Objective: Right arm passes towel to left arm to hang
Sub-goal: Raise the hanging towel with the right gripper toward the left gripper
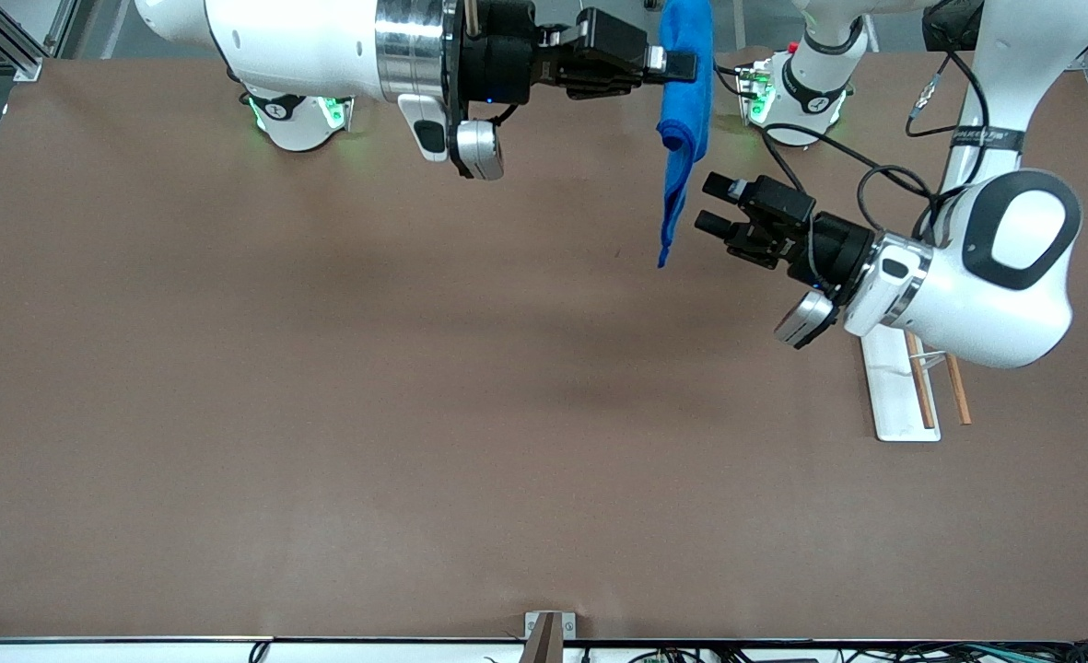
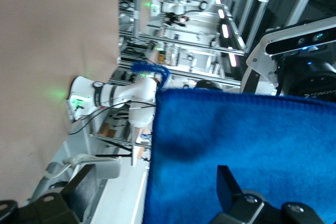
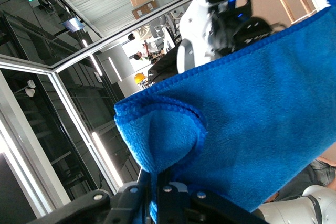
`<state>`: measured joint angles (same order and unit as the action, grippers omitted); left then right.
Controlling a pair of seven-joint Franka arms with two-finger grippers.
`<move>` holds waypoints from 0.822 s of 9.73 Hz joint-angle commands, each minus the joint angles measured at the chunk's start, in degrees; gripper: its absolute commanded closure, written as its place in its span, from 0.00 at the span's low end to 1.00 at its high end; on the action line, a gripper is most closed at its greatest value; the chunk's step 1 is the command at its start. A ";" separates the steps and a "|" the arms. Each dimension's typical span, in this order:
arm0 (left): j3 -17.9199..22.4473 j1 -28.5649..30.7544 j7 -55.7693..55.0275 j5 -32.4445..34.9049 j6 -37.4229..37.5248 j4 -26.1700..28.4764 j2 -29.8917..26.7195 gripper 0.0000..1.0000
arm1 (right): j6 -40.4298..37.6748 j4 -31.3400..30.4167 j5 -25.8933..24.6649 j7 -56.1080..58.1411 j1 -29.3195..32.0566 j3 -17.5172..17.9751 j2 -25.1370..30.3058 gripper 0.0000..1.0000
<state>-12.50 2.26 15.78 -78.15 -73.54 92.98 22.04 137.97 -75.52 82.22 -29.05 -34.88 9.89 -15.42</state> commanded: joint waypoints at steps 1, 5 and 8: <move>-0.68 0.29 3.38 -5.14 3.99 2.29 4.32 0.00 | 2.72 1.69 1.28 -0.75 -2.02 -0.58 -0.31 0.99; -0.68 0.29 2.42 -10.61 10.34 2.47 5.12 0.05 | 3.97 2.13 1.28 -0.40 -3.52 -0.66 -0.40 1.00; -1.55 0.29 1.89 -12.55 12.45 2.82 4.86 0.06 | 3.88 2.04 1.10 -0.13 -3.70 -0.66 -0.48 0.99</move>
<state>-13.30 2.29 17.29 -90.05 -61.23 94.24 26.86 141.33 -74.42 82.22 -29.05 -37.58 9.89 -15.47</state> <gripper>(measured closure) 0.048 0.934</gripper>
